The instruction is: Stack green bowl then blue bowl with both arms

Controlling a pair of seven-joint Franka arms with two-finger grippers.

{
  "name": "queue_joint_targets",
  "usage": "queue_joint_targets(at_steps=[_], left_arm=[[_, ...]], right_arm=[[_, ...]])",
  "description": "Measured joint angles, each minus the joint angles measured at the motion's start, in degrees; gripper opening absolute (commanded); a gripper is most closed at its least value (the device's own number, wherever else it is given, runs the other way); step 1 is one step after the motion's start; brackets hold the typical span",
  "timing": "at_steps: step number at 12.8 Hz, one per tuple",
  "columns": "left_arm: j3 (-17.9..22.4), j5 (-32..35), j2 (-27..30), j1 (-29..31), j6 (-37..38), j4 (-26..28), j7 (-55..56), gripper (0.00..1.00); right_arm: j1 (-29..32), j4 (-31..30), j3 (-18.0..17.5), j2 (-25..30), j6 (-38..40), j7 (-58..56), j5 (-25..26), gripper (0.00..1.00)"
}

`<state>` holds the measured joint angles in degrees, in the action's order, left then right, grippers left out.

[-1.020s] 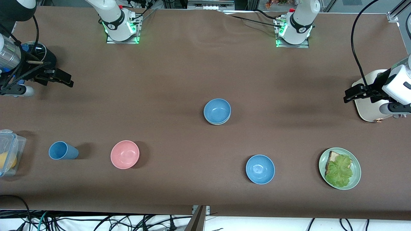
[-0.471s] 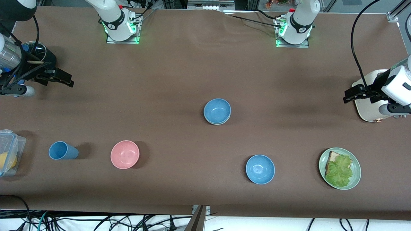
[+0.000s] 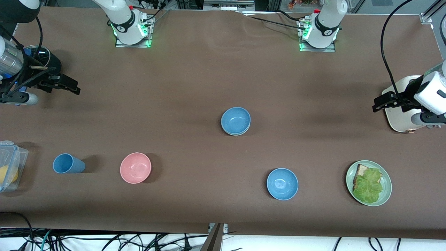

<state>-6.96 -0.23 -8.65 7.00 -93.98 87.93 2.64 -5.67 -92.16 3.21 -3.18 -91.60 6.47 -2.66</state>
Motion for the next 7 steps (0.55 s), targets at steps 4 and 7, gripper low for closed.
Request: queue_joint_targets(at_steps=[4, 7], left_arm=[[-0.2, 0.0, 0.0, -0.1, 0.9, 0.0, 0.0, 1.0], [-0.5, 0.0, -0.1, -0.3, 1.0, -0.1, 0.0, 1.0]], right_arm=[[0.0, 0.0, 0.0, 0.0, 0.0, 0.0, 0.0, 1.0], [0.0, 0.0, 0.0, 0.0, 0.0, 0.0, 0.0, 1.0]])
